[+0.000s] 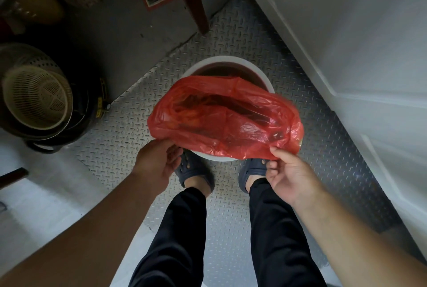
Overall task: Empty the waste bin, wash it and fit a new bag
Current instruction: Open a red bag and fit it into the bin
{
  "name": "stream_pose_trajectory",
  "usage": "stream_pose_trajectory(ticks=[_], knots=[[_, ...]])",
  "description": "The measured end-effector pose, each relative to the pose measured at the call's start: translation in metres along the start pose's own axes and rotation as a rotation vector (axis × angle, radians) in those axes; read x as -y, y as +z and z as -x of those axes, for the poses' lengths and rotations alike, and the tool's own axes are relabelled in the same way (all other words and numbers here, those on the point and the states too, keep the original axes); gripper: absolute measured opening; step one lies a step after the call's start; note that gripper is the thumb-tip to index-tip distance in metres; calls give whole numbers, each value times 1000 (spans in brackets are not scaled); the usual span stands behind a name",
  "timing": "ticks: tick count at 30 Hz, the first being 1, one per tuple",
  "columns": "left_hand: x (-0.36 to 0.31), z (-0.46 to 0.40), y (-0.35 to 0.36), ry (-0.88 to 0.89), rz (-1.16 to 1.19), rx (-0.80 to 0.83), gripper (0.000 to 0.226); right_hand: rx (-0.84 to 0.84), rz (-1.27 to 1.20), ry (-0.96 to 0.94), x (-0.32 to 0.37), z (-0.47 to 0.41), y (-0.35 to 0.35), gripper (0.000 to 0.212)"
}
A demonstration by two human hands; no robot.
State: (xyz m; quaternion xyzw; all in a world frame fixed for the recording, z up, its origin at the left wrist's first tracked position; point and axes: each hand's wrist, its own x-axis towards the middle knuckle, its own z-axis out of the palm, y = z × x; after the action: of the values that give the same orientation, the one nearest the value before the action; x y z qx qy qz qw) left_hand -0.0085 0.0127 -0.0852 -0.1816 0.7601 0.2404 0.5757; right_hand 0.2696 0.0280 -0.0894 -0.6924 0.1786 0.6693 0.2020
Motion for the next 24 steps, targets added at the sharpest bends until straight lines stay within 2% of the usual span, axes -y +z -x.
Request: stream_pose_trajectory(ticks=[3, 6, 8, 11, 15, 19, 22, 24], knots=[[3, 6, -8, -143, 299, 118, 10, 64, -132, 52, -5, 3, -3, 22], [11, 5, -11, -202, 403, 172, 15, 99, -205, 74, -9, 2, -8, 21], [21, 0, -11, -195, 368, 129, 14, 93, -223, 85, -12, -1, -12, 19], [36, -14, -11, -167, 166, 59, 17, 47, -179, 79, -17, -11, -19, 23], [50, -36, -11, -173, 36, 3, 24, 15, -33, 46, -17, -29, -20, 41], [58, -54, -4, -149, 79, 15, 20, 3, 46, -21, -7, -48, -16, 44], [49, -61, 4, -84, 178, 114, 13, -12, 133, -64, 6, -60, -12, 22], [39, -62, 5, -43, 227, 179, 12, -56, 271, -98, 18, -66, -7, 24]])
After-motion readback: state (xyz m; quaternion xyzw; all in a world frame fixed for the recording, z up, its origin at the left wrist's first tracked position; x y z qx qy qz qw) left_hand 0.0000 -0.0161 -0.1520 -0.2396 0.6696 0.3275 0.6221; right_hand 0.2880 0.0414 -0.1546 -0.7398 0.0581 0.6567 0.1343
